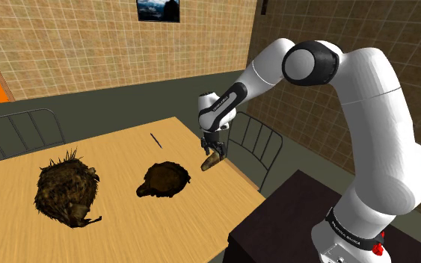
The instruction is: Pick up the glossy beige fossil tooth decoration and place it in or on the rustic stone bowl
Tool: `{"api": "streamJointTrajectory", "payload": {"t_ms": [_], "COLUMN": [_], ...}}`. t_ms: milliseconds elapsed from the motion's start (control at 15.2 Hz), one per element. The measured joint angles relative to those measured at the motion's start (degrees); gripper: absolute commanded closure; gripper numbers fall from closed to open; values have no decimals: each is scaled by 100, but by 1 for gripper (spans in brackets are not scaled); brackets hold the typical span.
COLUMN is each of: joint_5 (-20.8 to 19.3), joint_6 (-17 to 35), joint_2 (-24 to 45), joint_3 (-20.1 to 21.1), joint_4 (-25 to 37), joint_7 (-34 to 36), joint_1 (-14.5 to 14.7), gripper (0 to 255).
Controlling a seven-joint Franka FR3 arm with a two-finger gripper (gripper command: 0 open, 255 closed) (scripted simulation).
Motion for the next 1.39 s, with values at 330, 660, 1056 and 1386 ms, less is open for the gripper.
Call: {"api": "streamJointTrajectory", "payload": {"t_ms": [330,660,1056,1386], "joint_5": [0,0,17,58], "joint_6": [2,3,-89,-326], "joint_2": [0,1,-163,-439], "joint_3": [1,0,14,44], "joint_4": [-1,-1,-73,-109], "joint_7": [0,0,-17,-49], "joint_1": [0,0,-15,-33], "gripper": [255,255,255,255]}}
